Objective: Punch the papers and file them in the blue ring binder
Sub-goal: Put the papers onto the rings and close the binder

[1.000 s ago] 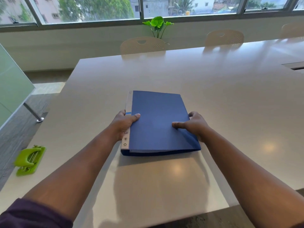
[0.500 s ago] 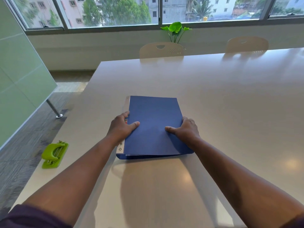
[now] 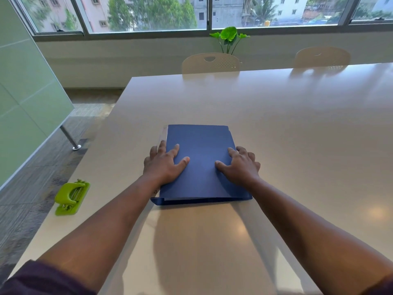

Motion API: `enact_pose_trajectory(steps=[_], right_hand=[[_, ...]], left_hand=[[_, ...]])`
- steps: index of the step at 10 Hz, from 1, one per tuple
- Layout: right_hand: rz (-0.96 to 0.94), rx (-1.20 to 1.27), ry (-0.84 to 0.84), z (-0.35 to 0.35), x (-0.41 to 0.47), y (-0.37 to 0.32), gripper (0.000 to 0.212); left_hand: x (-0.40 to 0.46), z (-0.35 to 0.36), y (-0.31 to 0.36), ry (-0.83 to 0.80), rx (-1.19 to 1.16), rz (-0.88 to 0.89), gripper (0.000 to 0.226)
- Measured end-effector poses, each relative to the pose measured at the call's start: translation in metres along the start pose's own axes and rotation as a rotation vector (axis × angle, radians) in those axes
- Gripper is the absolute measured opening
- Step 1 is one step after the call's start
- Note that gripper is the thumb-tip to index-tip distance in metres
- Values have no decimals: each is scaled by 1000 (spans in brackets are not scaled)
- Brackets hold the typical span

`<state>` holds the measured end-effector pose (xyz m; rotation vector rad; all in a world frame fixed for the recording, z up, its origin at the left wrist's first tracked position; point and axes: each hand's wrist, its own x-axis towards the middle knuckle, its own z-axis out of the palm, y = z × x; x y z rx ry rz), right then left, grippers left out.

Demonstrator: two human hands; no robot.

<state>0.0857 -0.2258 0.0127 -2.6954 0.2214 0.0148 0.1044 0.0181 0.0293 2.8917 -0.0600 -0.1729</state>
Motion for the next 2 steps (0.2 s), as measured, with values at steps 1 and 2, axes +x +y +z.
enact_pose_trajectory(steps=[1,2], right_hand=[[-69,-59,33,-5,-4,-9,71],[-101,-70,81,-8,-4,-14,68]], left_hand=[[-5,-2,8,-42,20,0,74],[-4,-1,13,-18,15,13,71]])
